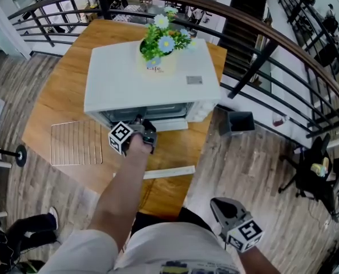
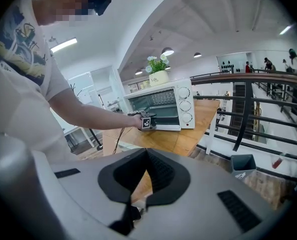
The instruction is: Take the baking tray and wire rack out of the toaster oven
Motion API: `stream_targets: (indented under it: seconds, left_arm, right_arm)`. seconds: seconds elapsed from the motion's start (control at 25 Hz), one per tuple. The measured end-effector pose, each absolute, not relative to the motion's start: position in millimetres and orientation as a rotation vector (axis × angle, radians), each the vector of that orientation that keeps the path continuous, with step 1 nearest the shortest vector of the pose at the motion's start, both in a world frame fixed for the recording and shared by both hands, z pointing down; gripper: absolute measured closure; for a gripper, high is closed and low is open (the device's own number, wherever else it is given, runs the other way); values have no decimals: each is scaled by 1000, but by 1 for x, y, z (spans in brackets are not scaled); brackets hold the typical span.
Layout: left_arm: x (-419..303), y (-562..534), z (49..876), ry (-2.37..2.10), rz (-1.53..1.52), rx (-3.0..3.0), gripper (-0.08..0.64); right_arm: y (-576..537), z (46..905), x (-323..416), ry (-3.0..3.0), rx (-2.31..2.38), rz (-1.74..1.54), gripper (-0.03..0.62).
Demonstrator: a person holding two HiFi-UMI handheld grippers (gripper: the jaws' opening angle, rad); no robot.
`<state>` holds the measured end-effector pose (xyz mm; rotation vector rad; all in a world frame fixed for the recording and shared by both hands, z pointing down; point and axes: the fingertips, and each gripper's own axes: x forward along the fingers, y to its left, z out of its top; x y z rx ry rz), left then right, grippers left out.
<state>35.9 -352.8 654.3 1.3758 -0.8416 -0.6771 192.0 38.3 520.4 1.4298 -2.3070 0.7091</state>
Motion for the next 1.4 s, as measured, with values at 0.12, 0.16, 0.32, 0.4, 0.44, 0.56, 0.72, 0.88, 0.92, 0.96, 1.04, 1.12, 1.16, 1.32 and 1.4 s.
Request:
stream_targets:
  seconds: [0.12, 0.16, 0.32, 0.4, 0.44, 0.56, 0.72, 0.88, 0.92, 0.96, 1.04, 1.12, 1.16, 1.32, 1.4]
  left_arm:
    - [36, -353, 655, -843, -675, 1378, 494]
    - [36, -352, 656, -841, -676, 1377, 495]
    - [35, -343, 656, -848, -681, 1351, 497]
    - [35, -339, 657, -845, -687, 1350, 499]
    - [35, -337, 657, -845, -687, 1347, 499]
    - [35, -331, 657, -845, -685, 1342, 499]
    - [33, -326, 658, -839, -692, 1350, 499]
    - [32, -317, 657, -841, -692, 1350, 499]
    - [32, -315, 657, -843, -692, 1348, 499]
    - [31, -312, 657, -844, -692, 1346, 499]
    - [31, -308, 656, -847, -694, 1340, 499]
    - [29, -303, 655, -851, -698, 1338, 499]
    - [29, -301, 655, -853, -697, 1336, 499]
    - [27, -292, 659, -851, -694, 1340, 499]
    - [26, -287, 659, -852, -695, 1337, 500]
  right_arm:
    - [39, 521, 190, -2310, 1432, 716, 592]
    - [39, 522, 190, -2310, 1433, 723, 592]
    - [39, 518, 187, -2327, 1432, 711, 592]
    - [40, 518, 187, -2332, 1426, 707, 591]
    - [41, 519, 188, -2332, 1423, 706, 592]
    - [45, 519, 189, -2333, 1417, 702, 591]
    - [49, 520, 188, -2334, 1406, 705, 592]
    - [50, 517, 187, -2354, 1394, 699, 591]
    - [50, 516, 186, -2360, 1391, 698, 592]
    - [51, 515, 186, -2365, 1389, 697, 592]
    - [52, 514, 186, -2369, 1384, 699, 592]
    - [54, 515, 186, -2366, 1374, 704, 591]
    - [55, 516, 186, -2366, 1371, 705, 591]
    - [56, 517, 186, -2377, 1362, 708, 591]
    - [56, 517, 185, -2388, 1354, 707, 592]
